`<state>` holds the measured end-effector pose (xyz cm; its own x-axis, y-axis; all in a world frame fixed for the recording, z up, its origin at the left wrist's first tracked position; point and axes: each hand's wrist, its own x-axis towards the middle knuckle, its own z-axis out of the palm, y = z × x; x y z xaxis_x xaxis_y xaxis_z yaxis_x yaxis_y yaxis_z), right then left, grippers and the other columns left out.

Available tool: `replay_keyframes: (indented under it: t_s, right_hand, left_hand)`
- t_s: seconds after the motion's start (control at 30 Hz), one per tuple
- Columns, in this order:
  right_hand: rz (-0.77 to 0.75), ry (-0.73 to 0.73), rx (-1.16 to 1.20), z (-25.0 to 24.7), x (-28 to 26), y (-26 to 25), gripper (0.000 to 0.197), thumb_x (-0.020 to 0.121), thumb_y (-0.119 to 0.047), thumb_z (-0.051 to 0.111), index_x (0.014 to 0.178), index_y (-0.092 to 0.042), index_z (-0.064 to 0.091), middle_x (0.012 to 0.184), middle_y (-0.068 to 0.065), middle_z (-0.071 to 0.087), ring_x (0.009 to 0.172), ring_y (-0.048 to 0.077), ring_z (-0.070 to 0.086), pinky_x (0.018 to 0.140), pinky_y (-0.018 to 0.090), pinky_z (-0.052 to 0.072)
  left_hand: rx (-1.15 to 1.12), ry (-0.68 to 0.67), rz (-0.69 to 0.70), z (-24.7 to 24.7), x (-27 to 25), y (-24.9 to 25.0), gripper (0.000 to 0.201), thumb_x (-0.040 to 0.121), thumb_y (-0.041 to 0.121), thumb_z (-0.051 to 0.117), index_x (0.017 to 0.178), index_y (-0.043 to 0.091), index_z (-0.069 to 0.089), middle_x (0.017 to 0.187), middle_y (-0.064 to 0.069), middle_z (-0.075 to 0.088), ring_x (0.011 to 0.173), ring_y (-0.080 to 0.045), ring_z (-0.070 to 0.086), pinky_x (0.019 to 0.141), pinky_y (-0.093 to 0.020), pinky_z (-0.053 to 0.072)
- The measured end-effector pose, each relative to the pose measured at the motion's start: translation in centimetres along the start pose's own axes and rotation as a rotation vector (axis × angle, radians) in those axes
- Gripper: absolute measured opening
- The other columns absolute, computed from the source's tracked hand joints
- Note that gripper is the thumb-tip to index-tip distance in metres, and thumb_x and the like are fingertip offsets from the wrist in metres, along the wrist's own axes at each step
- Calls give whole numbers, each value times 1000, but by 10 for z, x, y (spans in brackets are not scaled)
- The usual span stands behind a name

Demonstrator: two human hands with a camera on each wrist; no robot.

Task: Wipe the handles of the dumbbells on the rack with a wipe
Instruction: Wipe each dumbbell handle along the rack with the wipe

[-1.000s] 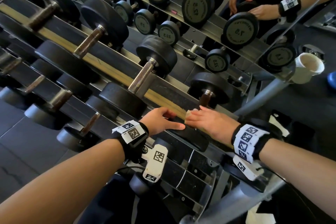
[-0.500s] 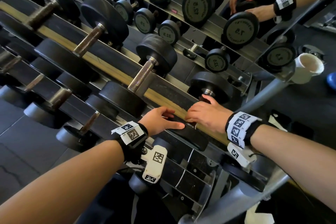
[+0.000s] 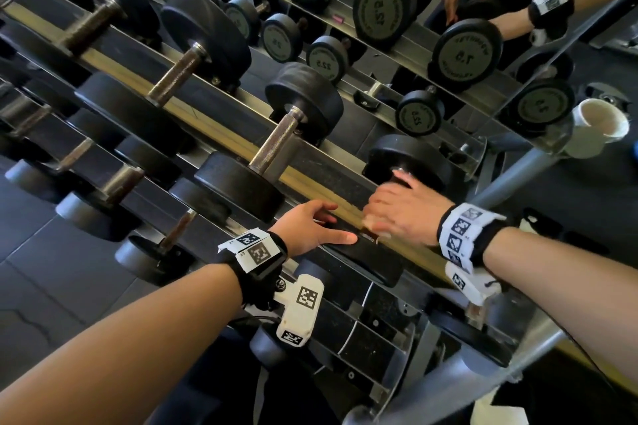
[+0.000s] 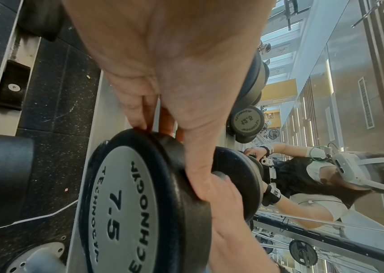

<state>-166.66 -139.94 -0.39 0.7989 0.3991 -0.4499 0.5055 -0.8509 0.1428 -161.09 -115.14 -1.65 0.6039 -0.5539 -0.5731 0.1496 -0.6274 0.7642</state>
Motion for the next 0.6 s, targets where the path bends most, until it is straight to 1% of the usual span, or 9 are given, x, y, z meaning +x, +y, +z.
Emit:
replay_keyframes:
  t_s: [0.03,0.1,0.17,0.27,0.37,0.4,0.47,0.53,0.6]
  right_hand:
    - [48,3,-26,-3,1,7,46,98,-51,33,139,-33,42,142,-6,47,138,15,36,119,43,9]
    - [136,22,-7,-5,3,12,57,97,-56,21,140,-27,42,144,-3,48,140,18,35,120,39,12]
    - [139,39,7,0,0,0,61,96,-55,17,143,-24,42,148,0,45,146,22,28,122,42,3]
    - [-21,95,120,19,-9,-25,45,98,-43,30,140,-32,43,146,-7,43,149,20,22,120,45,-5]
    - [-59,96,155,14,-10,-16,47,99,-37,45,145,-40,35,150,-14,38,149,14,20,119,44,-8]
    - [-49,99,98,12,-7,-9,53,96,-33,53,145,-38,34,151,-12,37,148,15,22,118,45,-9]
    - [35,103,43,6,-4,6,56,94,-27,59,145,-33,36,151,-8,39,148,17,24,117,39,-8]
    - [98,144,85,4,-4,12,52,97,-25,57,146,-28,39,152,-5,40,150,17,20,117,31,-7]
    - [150,202,234,7,-6,3,45,101,-22,50,145,-25,44,152,-4,41,151,16,14,116,27,-9]
  left_hand:
    - [-3,-7,-1,0,0,0,83,67,51,83,139,33,47,113,19,59,106,-5,56,93,-26,40]
    - [-4,-11,-2,-1,1,0,81,68,50,83,139,34,47,113,19,58,107,-6,56,96,-27,40]
    - [-8,-15,-2,-1,1,-1,82,67,51,83,138,34,48,114,19,59,107,-5,56,95,-27,41]
    - [-4,-10,13,0,0,-2,83,64,53,84,137,34,49,114,18,61,105,-2,57,92,-25,41]
    - [15,-10,16,0,0,-1,81,65,55,83,136,34,50,112,20,60,103,0,57,90,-22,39]
    - [25,-8,19,-1,0,-1,80,65,55,83,136,34,51,110,21,59,101,2,56,89,-21,39]
    - [40,-21,20,-1,1,0,78,67,55,81,135,34,51,109,22,58,98,5,54,87,-21,38]
    - [49,-28,17,-1,1,0,76,68,55,80,135,34,50,111,21,57,100,1,54,90,-23,38]
    - [52,-31,11,-2,2,0,75,69,55,80,135,33,51,115,19,57,105,-4,54,92,-24,38]
